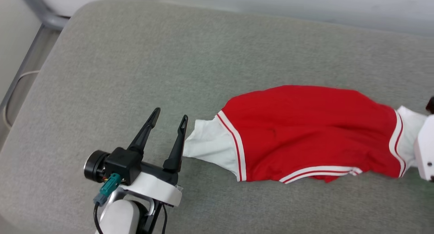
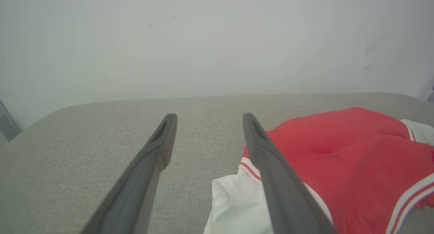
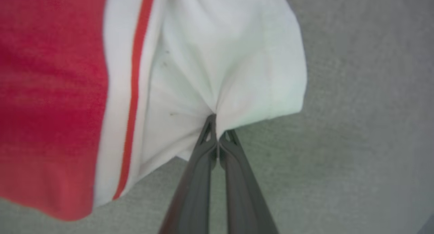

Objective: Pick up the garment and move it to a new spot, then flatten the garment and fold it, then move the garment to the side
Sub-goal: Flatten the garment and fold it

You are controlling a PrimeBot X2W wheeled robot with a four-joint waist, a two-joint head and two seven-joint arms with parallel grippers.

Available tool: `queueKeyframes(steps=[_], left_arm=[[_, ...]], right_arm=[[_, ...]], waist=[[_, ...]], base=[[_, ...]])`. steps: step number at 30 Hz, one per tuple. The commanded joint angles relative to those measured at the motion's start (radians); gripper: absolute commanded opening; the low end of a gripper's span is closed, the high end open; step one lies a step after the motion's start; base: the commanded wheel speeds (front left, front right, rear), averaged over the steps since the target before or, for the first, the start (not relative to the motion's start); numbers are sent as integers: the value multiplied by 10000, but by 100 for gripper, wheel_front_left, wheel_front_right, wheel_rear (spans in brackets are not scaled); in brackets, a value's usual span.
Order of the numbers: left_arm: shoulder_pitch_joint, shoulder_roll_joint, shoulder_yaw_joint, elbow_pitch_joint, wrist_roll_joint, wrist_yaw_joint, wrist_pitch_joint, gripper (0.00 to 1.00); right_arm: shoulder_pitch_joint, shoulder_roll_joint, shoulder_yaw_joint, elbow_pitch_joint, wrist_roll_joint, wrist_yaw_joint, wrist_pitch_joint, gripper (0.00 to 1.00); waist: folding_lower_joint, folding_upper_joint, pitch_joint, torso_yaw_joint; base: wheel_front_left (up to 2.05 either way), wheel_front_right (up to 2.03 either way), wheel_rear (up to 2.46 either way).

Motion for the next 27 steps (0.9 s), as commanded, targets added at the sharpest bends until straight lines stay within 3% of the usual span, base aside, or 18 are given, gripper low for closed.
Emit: queueKeyframes(steps=[1,7,15,16,17,27], left_arm=[[134,36,68,56,-43,7,-25,100],[425,171,191,242,-159,7,-25,100],[406,325,166,545,-356,6,-25,100],[388,338,165,574,-375,6,-25,100],[377,349,173,600,-389,6,-25,100],[620,391,402,744,-638,6,-25,100]], right_arm=[[631,-59,39,128,106,-12,52,0],[1769,-288,-328,-422,477,-14,-419,0],[2551,134,-925,-574,214,-15,-1607,0],[2542,217,-992,-564,141,-15,-1859,65],[2520,322,-1109,-507,99,-15,-2097,100],[2560,941,-1796,-1747,-95,-12,-5289,100]], waist=[[0,0,-412,-418],[0,0,-786,-961],[0,0,-759,-1399],[0,0,-771,-1439],[0,0,-794,-1479],[0,0,-1346,-2032]], base=[[0,0,0],[0,0,0],[0,0,0],[0,0,0],[0,0,0],[0,0,0]])
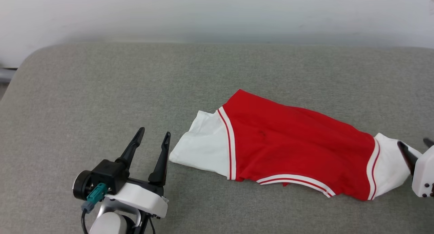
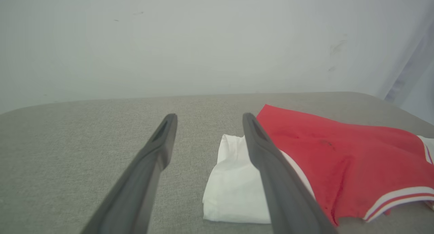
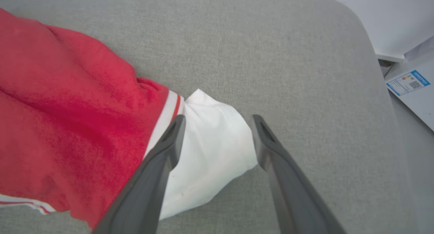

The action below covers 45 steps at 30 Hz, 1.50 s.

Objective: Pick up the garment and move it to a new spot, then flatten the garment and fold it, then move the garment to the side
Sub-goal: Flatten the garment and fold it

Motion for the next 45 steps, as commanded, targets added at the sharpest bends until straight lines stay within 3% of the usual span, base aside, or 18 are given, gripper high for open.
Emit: queueKeyframes(steps=[1,5,13,16,19,27,31,36,43,44,45], left_arm=[[116,-3,85,-60,-91,6,-25,100],[228,17,192,-104,-153,6,-25,100],[327,170,254,-37,-388,6,-25,100],[159,449,-2,192,-645,6,355,100],[-28,732,-226,263,-841,6,1151,100],[-623,1828,-575,-382,-1072,400,6411,100],[-745,2231,-710,-856,-791,792,8162,100],[-683,2424,-714,-1073,-659,1176,9110,100],[-340,2510,-739,-738,-752,1330,9576,100],[-294,2494,-737,-609,-838,1304,9632,64],[-278,2475,-717,-500,-883,1303,9624,16]], right_arm=[[284,167,-212,-304,-135,-11,-473,100],[824,673,-833,-1412,-571,-11,-1759,100],[2395,3163,-2116,-3582,-1358,-11,-3661,100],[2681,3630,-2171,-3954,-1512,-9,-3959,100],[2760,3773,-2198,-4092,-1608,-9,-3983,100],[2547,3994,-2248,-4337,-1849,-9,-3918,100],[2442,4082,-2176,-4185,-1854,-9,-3984,100],[2314,4158,-2065,-3978,-1798,-9,-4120,100],[2195,4202,-2070,-3798,-1857,-9,-4238,100],[2189,4206,-2082,-3776,-1873,-9,-4234,100],[2186,4206,-2083,-3757,-1891,-9,-4214,100]], waist=[[0,-1,-151,-200],[0,-1,-280,-436],[0,-1,-222,-903],[0,-1,-85,-1104],[0,-1,20,-1219],[0,-1,462,-1610],[0,-1,671,-1786],[0,-1,883,-2010],[0,-1,1155,-2180],[0,-1,1185,-2183],[0,-1,1213,-2179]], base=[[0,0,0],[0,0,0],[0,0,0],[0,0,0],[0,0,0],[0,0,0],[0,0,0],[0,0,0],[0,0,0],[0,0,0],[0,0,0]])
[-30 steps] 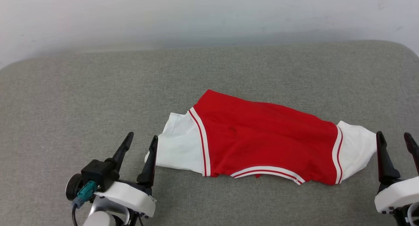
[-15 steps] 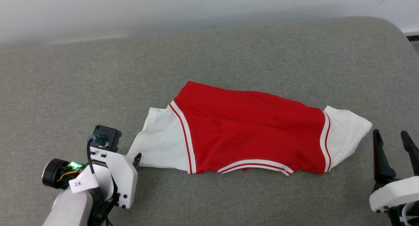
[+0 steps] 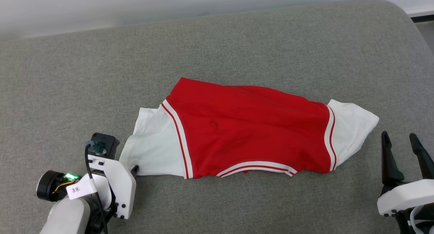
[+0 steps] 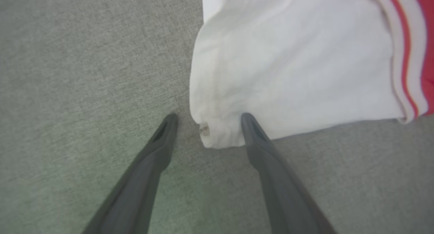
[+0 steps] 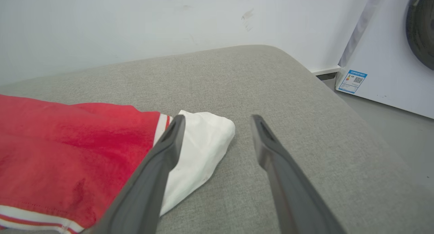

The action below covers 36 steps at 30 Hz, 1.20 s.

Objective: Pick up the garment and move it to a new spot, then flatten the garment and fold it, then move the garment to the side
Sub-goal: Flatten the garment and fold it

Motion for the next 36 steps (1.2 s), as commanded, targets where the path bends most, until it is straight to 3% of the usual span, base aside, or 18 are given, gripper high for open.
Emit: queueKeyframes(steps=[1,9,20,28,36], left_arm=[[232,-26,-41,389,-21,-6,53,0],[294,-291,400,-125,-196,512,-842,0],[1656,-299,1054,-1502,-520,1194,-1270,0],[2063,-682,715,-1890,-800,1075,-1458,0],[1779,-705,469,-2000,-818,908,-1475,0]], right_arm=[[-139,48,-2,31,-64,-7,1,100],[75,-177,-58,174,-140,-7,362,100],[478,-629,-81,351,-116,-7,1262,100],[517,-1307,-422,741,-16,-7,3990,100],[-356,-2464,330,875,617,-9,6110,100]], waist=[[1,0,35,13],[1,0,-271,506],[1,0,-791,1252],[1,0,-819,1720],[1,0,-497,1955]], base=[[0,0,0],[0,0,0],[0,0,0],[0,0,0],[0,0,0]])
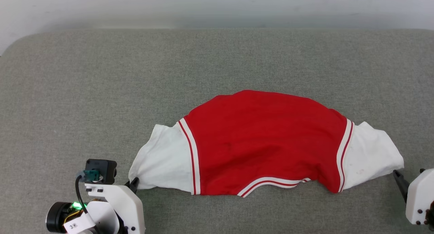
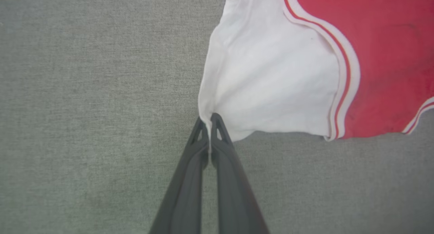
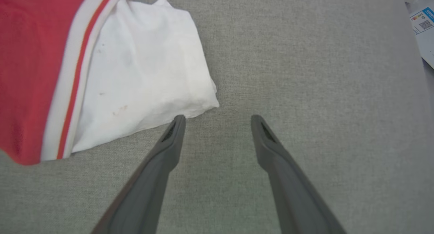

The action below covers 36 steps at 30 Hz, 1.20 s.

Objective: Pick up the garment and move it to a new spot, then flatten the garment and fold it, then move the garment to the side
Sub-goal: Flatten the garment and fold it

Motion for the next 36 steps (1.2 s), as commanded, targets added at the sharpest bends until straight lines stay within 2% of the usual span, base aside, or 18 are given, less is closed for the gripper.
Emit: queueKeyframes(steps=[1,4,9,22,23,24,25,36], left_arm=[[-177,0,-33,-51,-26,-53,-28,0],[-312,27,-74,-69,-26,-115,-46,0],[-487,73,-115,-83,-15,-141,-82,0],[-700,136,-237,-95,35,-152,-98,0],[-698,146,-241,-84,37,-143,-100,0],[-687,152,-243,-65,32,-137,-102,0],[-666,161,-245,-39,21,-134,-105,0],[-231,283,-178,152,-128,-62,-195,0]], right_arm=[[-255,-157,144,118,134,-9,240,100],[-604,-521,441,443,61,-11,653,100],[-1172,-774,890,1024,26,-11,720,100],[-1594,-811,1662,2860,70,-9,876,100],[-1553,-795,1703,2973,102,-8,951,71],[-1520,-788,1713,3067,105,-9,971,18],[-1482,-780,1717,3138,124,-9,983,0],[-1068,-1233,1298,2966,500,-14,891,0]], waist=[[0,0,122,74],[0,0,277,182],[0,0,485,347],[0,0,737,707],[0,0,731,721],[0,0,713,728],[0,0,680,728],[0,0,-252,306]], base=[[0,0,0],[0,0,0],[0,0,0],[0,0,0],[0,0,0],[0,0,0],[0,0,0],[0,0,0]])
